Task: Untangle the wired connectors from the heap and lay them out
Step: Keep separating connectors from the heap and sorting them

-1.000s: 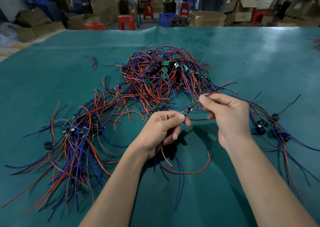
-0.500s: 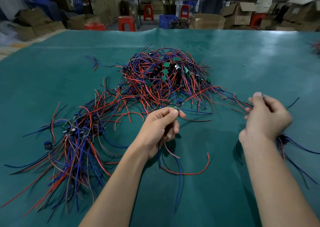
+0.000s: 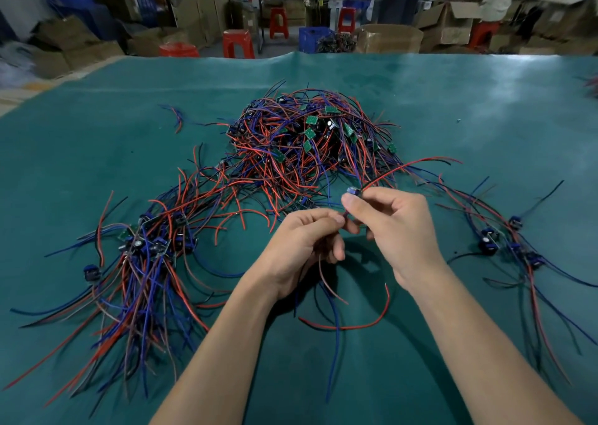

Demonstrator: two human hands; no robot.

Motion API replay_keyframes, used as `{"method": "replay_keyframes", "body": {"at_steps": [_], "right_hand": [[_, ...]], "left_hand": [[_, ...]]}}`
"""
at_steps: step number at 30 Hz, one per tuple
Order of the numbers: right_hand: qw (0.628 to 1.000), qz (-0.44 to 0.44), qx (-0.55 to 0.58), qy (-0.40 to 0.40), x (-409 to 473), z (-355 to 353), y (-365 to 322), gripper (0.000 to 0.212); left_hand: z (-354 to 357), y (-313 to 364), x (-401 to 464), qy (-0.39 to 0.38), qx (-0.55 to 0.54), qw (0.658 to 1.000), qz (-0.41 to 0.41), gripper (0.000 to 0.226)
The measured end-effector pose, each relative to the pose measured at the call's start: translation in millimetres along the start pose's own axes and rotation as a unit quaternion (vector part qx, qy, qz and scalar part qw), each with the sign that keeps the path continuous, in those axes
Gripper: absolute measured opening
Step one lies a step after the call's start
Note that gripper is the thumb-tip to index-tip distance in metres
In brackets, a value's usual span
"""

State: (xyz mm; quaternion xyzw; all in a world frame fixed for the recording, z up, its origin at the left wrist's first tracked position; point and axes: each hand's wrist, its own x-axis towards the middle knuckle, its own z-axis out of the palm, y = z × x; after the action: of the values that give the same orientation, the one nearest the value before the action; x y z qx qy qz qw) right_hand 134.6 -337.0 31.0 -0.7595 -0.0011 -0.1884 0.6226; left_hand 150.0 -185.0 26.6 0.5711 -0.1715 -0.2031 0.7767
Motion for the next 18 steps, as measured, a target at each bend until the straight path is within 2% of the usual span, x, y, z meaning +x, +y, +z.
{"method": "replay_keyframes", "body": {"at_steps": [4, 7, 9, 13, 15, 18], "right_hand": [[0.996, -0.014, -0.001, 0.091, 6.9, -11.1, -1.7, 0.042], [0.987, 0.0, 0.04, 0.158, 13.3, -24.7, -1.1, 0.029], [0.971, 0.011, 0.085, 0.223, 15.9, -33.8, -6.1, 0.024], [0.917, -0.016, 0.202, 0.342, 15.2, -55.2, -32.1, 0.017], [0.915, -0.027, 0.212, 0.343, 14.4, -56.8, -48.8, 0.015], [0.957, -0.035, 0.175, 0.227, 9.6, -24.6, -80.3, 0.022]], "left_hand": [[-1.1, -0.9, -0.9, -0.014, 0.037, 0.999, -0.006, 0.032], [-0.5, -1.3, -1.7, -0.024, 0.045, 0.999, -0.017, 0.025], [-0.1, -1.1, -1.9, -0.026, 0.05, 0.998, -0.022, 0.022], [0.3, -2.4, -3.1, -0.019, 0.04, 0.999, -0.022, 0.021], [-0.8, -2.5, -2.7, -0.008, 0.032, 0.999, -0.019, 0.021], [-0.6, -1.6, -1.2, 0.0, 0.03, 0.999, -0.012, 0.026]]}}
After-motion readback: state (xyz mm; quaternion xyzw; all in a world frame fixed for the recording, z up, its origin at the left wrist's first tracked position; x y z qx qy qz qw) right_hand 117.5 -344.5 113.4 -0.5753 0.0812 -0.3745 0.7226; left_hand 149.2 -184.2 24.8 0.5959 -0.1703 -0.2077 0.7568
